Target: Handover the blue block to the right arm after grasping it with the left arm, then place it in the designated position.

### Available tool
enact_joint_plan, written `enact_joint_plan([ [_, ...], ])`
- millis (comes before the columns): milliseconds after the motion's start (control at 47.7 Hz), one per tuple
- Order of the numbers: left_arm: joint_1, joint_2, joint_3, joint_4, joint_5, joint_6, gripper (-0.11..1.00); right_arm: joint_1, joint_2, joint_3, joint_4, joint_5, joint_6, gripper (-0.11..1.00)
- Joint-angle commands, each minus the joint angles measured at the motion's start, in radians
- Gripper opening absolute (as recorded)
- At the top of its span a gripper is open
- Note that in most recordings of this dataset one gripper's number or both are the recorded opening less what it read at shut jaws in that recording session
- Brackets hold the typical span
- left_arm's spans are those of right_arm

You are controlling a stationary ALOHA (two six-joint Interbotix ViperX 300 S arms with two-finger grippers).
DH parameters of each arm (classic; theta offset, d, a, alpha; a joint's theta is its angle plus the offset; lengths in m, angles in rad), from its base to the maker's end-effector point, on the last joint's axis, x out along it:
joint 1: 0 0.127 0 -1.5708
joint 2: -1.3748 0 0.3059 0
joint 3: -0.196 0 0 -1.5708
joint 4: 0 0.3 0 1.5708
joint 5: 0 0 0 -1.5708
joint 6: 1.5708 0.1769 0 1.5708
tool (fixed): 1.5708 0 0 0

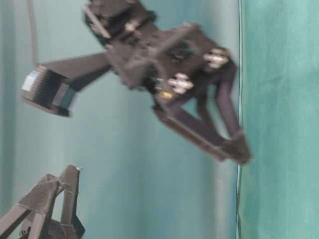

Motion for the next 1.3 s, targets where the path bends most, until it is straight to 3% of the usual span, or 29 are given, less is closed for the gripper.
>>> enact_joint_plan([
  [0, 0.002, -0.008, -0.017, 0.000, -0.005, 0.000, 1.00, 0.000, -0.061, -0.029, -0.009, 0.031, 0.003, 0.89],
  [587, -0.003, -0.008, -0.015, 0.000, -0.005, 0.002, 1.00, 0.000, -0.256, -0.064, -0.040, 0.187, 0.003, 0.88],
  [1278, -0.003, -0.012, -0.014, 0.000, -0.005, 0.000, 1.00, 0.000, -0.339, -0.055, -0.049, 0.201, 0.003, 0.88],
])
